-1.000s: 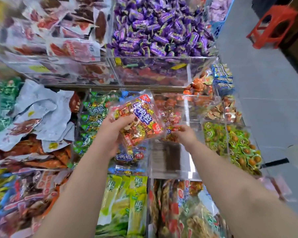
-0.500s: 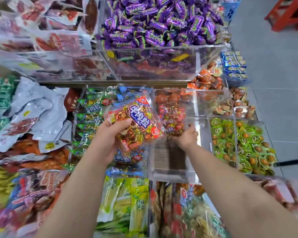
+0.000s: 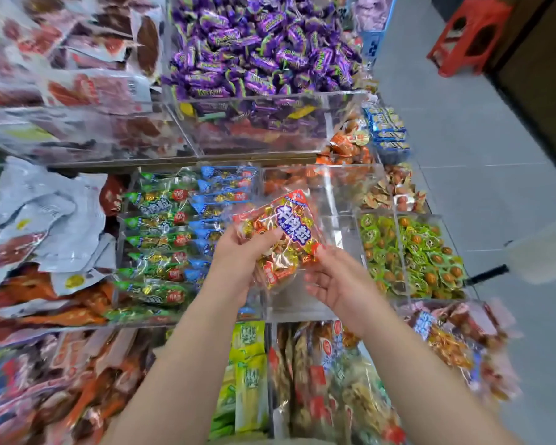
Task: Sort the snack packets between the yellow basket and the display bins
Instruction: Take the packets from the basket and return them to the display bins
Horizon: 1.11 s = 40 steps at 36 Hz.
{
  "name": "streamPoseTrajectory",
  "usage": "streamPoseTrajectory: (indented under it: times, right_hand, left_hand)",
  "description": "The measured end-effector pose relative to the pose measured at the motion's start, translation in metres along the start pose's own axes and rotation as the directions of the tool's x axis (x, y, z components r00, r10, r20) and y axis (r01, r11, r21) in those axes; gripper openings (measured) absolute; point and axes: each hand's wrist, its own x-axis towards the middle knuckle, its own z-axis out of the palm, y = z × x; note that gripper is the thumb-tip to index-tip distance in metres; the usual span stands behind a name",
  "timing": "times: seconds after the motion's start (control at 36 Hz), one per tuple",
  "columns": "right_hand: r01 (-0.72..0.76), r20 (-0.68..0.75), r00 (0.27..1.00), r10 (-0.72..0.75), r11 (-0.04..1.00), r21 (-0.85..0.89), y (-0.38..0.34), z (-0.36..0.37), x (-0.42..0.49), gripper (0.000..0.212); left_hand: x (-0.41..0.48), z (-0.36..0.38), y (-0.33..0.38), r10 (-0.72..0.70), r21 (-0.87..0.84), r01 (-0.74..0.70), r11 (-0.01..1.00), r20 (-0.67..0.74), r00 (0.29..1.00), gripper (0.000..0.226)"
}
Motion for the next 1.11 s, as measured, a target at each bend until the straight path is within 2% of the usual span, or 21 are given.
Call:
streamPoseTrajectory:
  times: [0.06,0.14,0.22,0.31,0.36,0.39,0.44,0.47,0.58,0.67,0.75,0.83,0.89,0.92,1.0,1.06,1.11]
  right_hand:
    - [0.072,-0.080,0.994,-0.079,0.993,-0.092,0.001,0.001,-0.006,0.015]
    - [0.104,-0.131,0.984,-0.124,0.983,-0.149,-0.001,0.000,-0.010,0.014]
    - [0.113,-0.064,0.992,-0.111,0.993,0.028,-0.009,-0.001,-0.009,0.016]
    - [0.149,-0.094,0.986,-0.140,0.984,0.097,-0.021,-0.011,-0.002,0.023]
    - [0.186,-0.160,0.972,-0.171,0.979,0.083,-0.028,-0.021,0.006,0.026]
    - [0.195,-0.194,0.964,-0.181,0.979,0.056,-0.031,-0.028,0.012,0.026]
    - [0.197,-0.253,0.946,-0.204,0.979,-0.051,-0.033,-0.041,0.024,0.025]
    - [0.187,-0.272,0.937,-0.220,0.972,-0.141,-0.032,-0.046,0.030,0.026]
    - [0.114,-0.206,0.943,-0.263,0.834,-0.541,-0.022,-0.056,0.057,0.024]
    - [0.072,-0.151,0.957,-0.248,0.705,-0.705,-0.006,-0.051,0.084,0.022]
    - [0.062,-0.147,0.948,-0.282,0.617,-0.785,0.010,-0.041,0.107,0.019]
    - [0.055,-0.162,0.928,-0.334,0.554,-0.831,0.028,-0.037,0.123,0.037]
    - [0.005,-0.196,0.927,-0.321,0.530,-0.848,0.035,-0.038,0.130,0.034]
    - [-0.018,-0.221,0.926,-0.307,0.547,-0.837,0.038,-0.039,0.133,0.033]
    - [-0.072,-0.324,0.920,-0.222,0.715,-0.695,0.046,-0.046,0.139,0.074]
    - [-0.121,-0.372,0.905,-0.207,0.713,-0.691,0.049,-0.052,0.143,0.087]
    - [-0.208,-0.409,0.900,-0.152,0.676,-0.707,0.052,-0.056,0.146,0.090]
  left_hand:
    - [-0.001,0.002,-0.004,0.028,0.016,-0.028,0.999,0.009,1.000,0.041]
    - [-0.002,0.001,-0.006,0.048,0.068,-0.048,0.997,0.005,0.999,0.059]
    - [-0.002,-0.004,-0.007,0.033,0.095,-0.032,0.995,-0.017,0.999,0.062]
    - [-0.004,-0.013,-0.001,0.038,0.146,-0.020,0.989,-0.121,0.992,0.069]
    - [-0.005,-0.020,0.004,0.059,0.131,-0.034,0.991,-0.187,0.981,0.058]
    - [-0.005,-0.024,0.007,0.079,0.109,-0.057,0.992,-0.210,0.975,0.039]
    - [-0.004,-0.030,0.011,0.118,0.081,-0.100,0.992,-0.261,0.958,0.006]
    - [-0.004,-0.034,0.012,0.126,0.072,-0.110,0.991,-0.276,0.953,0.004]
    - [-0.003,-0.040,0.017,0.103,0.015,-0.103,0.995,-0.304,0.947,0.008]
    - [-0.001,-0.042,0.017,0.104,0.013,-0.106,0.994,-0.316,0.943,0.011]
    - [0.001,-0.046,0.013,0.117,0.034,-0.112,0.993,-0.313,0.943,0.014]
    - [0.003,-0.050,0.010,0.120,0.051,-0.110,0.993,-0.312,0.942,0.009]
    - [0.003,-0.050,0.009,0.122,0.053,-0.111,0.992,-0.311,0.942,0.009]
    - [0.003,-0.050,0.008,0.123,0.053,-0.112,0.992,-0.307,0.944,0.009]
    - [0.002,-0.049,0.006,0.130,0.053,-0.120,0.991,-0.279,0.952,0.009]
    - [0.002,-0.048,0.005,0.135,0.056,-0.125,0.991,-0.259,0.956,0.014]
    - [0.002,-0.048,0.005,0.132,0.051,-0.123,0.991,-0.257,0.957,0.012]
